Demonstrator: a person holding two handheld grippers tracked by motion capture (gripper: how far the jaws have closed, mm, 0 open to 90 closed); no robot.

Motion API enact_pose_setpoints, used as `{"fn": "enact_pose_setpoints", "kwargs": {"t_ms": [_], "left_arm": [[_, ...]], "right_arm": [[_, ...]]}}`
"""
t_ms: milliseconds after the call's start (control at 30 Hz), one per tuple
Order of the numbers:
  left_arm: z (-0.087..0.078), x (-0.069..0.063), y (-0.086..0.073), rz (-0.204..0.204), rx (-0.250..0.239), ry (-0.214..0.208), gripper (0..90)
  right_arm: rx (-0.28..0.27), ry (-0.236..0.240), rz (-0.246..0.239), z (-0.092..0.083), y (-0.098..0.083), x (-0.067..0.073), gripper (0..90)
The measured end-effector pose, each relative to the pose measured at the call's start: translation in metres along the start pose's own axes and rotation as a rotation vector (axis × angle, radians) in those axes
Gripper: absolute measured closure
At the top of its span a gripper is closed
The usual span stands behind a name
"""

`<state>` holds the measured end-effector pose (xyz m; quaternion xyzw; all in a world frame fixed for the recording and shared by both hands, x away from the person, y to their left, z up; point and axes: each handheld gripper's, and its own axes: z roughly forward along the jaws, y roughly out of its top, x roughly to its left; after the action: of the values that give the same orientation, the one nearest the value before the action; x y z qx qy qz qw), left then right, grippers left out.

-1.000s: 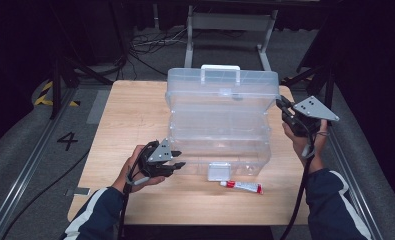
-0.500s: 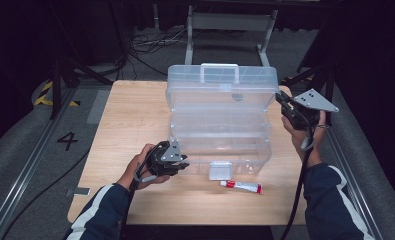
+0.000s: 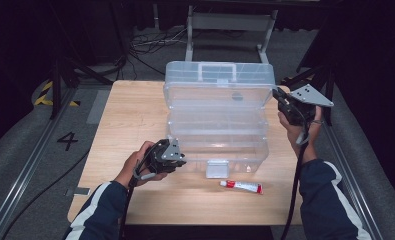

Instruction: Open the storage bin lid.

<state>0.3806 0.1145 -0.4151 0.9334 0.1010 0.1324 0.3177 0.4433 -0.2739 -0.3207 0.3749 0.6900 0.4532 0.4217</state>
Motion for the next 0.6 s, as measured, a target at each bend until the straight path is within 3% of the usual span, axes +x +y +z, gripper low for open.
{"fn": "enact_pose_setpoints", "kwargs": {"t_ms": [233, 500, 600], "left_arm": [[0.001, -0.004, 0.006, -0.005, 0.014, 0.02, 74.4], [0.0, -0.006, 0.019, -0.017, -0.017, -0.004, 70.1], [0.005, -0.009, 0.025, -0.003, 0.011, 0.003, 70.1]], "right_arm": [[0.013, -0.003, 0.004, 0.001, 0.003, 0.001, 85.2], [0.04, -0.002, 0.023, 0.007, 0.009, -0.003, 85.3], [0.045, 0.0, 0.039, 0.012, 0.012, -0.005, 85.4]]}}
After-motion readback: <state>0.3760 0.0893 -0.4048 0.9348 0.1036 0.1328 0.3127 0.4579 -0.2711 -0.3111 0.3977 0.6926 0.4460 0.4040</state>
